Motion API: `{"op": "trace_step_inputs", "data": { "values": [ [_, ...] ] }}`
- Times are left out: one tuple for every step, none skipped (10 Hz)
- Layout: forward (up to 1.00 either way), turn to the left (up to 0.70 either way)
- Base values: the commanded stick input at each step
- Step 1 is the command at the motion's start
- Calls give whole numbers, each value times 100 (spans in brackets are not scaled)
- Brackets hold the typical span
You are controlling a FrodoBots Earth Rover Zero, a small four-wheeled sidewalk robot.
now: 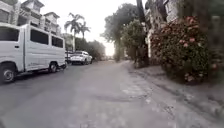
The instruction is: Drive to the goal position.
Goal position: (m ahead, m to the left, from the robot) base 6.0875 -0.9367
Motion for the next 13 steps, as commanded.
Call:
{"op": "trace_step_inputs", "data": {
  "values": [
    [85,0],
    [85,0],
    [85,0],
    [85,0],
    [85,0],
    [85,0],
    [85,0],
    [85,0],
    [85,0],
    [85,0],
    [85,0],
    [85,0],
    [85,0]
  ]
}}
